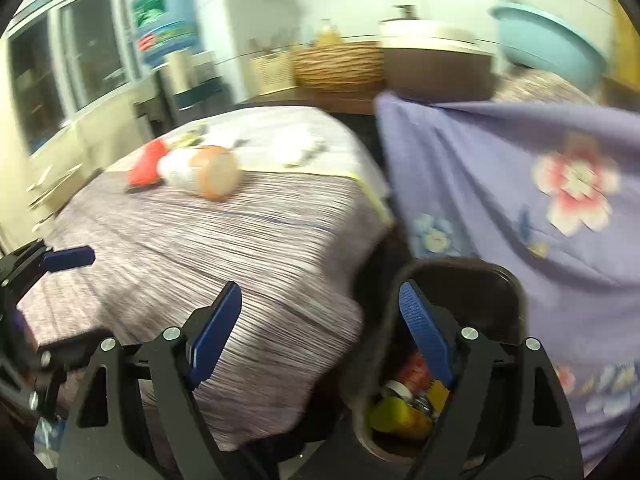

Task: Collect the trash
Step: 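Move both tools back over the table, then grasp the white juice bottle with the right tool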

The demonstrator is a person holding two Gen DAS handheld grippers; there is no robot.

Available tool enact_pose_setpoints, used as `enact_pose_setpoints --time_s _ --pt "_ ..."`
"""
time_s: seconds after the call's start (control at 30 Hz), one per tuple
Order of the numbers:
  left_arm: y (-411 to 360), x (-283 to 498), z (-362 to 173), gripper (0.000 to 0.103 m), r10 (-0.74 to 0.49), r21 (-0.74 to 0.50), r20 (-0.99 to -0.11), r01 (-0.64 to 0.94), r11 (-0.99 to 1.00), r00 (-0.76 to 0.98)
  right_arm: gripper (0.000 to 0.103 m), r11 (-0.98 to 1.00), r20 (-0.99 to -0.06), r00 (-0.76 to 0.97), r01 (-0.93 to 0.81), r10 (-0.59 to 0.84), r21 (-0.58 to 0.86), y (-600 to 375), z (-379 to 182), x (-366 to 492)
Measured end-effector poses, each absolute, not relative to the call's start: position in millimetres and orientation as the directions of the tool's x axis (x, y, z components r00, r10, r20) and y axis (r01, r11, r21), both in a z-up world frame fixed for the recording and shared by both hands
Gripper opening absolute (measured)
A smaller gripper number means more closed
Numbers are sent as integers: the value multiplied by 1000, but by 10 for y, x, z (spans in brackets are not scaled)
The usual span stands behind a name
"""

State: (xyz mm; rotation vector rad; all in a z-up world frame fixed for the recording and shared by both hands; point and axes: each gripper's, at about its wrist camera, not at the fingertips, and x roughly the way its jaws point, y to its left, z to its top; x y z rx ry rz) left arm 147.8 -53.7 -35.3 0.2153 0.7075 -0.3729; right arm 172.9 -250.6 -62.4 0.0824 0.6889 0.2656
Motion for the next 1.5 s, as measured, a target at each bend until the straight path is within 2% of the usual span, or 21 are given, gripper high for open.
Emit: enact_pose_setpoints --time_s 0.07,0.37,0.57,0.8,1.1,1.2,1.27,1.5 --pt "-320 1480 -322 97 -221 78 -662 358 930 716 84 952 -621 724 -267 300 149 -2343 -560 1832" --pt "622 1566 -306 97 -81 69 -672 171 983 736 84 853 -670 641 -522 375 -22 -1362 -265 2373" --pt "951 1593 -353 97 -54 60 -681 129 990 730 84 756 -738 609 -619 291 -212 -684 -186 2881" --pt "1062 1606 -447 97 -56 66 -698 141 988 714 84 651 -811 542 -701 219 -292 -206 -363 3337" --pt "1195 1727 -470 97 -105 23 -719 174 984 688 83 558 -898 424 -776 114 -295 12 -650 3746" --pt "1189 1822 -467 97 -109 30 -730 191 981 674 76 560 -909 395 -786 133 -260 -9 -640 3782" --pt "1188 1911 -443 97 -118 28 -735 204 979 668 65 567 -918 368 -793 150 -225 -33 -640 3783" --pt "1215 2320 -336 97 -130 11 -736 204 979 664 64 591 -899 397 -775 183 -222 -44 -613 3684"
